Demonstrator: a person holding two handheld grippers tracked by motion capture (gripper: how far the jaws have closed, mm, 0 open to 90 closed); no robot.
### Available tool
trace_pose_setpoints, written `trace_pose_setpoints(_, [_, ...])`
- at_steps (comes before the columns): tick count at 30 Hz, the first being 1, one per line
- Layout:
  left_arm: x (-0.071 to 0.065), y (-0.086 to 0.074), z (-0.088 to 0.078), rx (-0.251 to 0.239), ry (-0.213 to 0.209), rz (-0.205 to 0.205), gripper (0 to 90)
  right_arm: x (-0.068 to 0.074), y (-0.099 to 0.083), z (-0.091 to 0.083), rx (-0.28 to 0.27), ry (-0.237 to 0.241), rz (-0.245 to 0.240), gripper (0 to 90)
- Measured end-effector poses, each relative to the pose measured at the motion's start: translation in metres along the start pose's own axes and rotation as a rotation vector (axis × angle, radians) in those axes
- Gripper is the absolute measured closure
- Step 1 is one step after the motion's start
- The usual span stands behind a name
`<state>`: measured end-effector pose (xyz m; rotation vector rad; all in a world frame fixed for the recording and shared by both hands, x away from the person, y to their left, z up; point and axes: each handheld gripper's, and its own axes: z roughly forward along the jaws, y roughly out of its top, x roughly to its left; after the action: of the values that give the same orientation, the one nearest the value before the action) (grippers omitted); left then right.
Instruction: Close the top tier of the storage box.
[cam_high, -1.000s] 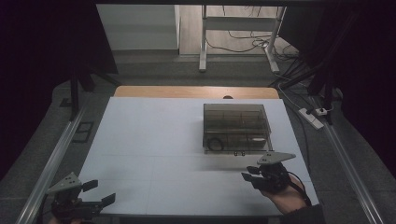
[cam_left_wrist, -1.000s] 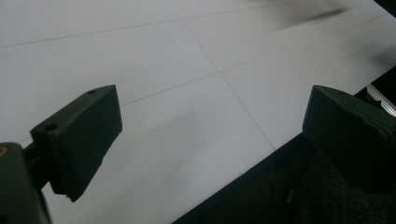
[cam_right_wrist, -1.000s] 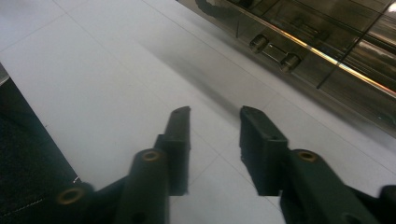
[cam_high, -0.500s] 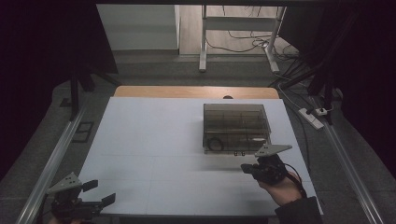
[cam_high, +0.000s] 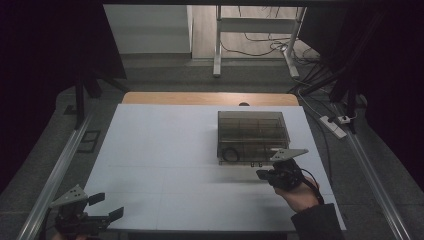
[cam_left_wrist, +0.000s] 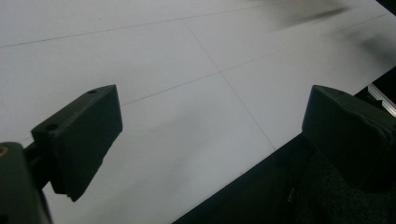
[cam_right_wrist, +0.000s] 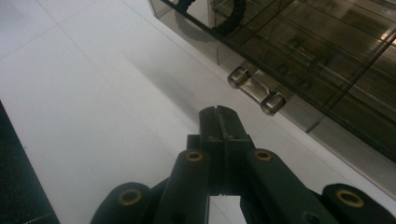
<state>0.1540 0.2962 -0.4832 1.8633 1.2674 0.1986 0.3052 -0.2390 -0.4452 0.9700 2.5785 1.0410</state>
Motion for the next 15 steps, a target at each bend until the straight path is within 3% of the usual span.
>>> trace_pose_setpoints(15, [0.000, 0.000, 0.000, 0.002, 0.004, -0.003, 5.2, -0.010, 0.007, 0.014, 0.043, 0.010, 0.003, 90.0])
